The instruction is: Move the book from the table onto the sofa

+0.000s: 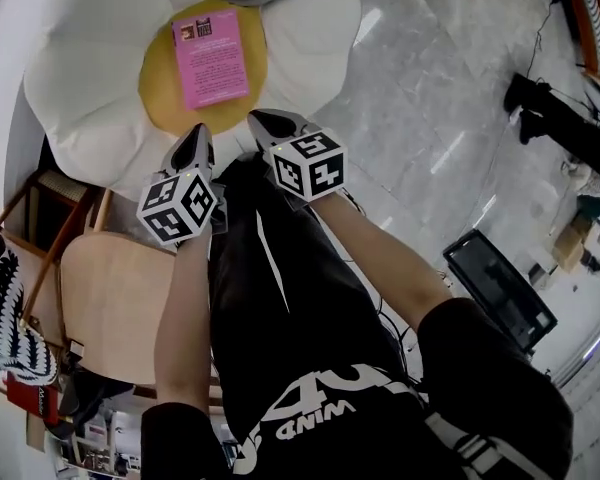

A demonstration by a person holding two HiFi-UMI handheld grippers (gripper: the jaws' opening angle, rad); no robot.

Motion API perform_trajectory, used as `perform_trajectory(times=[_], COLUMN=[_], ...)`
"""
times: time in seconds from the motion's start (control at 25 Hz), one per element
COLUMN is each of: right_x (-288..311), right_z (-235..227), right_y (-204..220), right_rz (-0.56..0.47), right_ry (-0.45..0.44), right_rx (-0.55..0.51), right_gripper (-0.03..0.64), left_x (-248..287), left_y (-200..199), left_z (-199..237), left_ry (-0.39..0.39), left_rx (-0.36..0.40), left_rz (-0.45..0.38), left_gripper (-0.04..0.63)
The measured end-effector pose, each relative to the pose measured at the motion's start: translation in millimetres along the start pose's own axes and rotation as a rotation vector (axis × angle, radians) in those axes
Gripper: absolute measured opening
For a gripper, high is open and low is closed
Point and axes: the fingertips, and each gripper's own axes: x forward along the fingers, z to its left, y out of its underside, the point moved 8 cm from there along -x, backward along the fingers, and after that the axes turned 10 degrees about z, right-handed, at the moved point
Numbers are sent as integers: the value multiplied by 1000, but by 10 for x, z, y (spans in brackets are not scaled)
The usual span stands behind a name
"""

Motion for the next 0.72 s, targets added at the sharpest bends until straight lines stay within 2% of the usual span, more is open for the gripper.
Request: perform_trajectory(times=[0.28,0.72], right_x=[-647,-1795], right_z=[399,975], right_y=[-29,-39], right_rz=[-41,-99], right_ry=[-28,-85], right_rx=[25,-38], right_gripper=[2,2], left_x=[-575,-1658], left_y=[60,-27], left_z=[-486,-1291], left_ry=[27,76], left_rx=[-23,63], left_rz=[1,-33], left_gripper=[8,8])
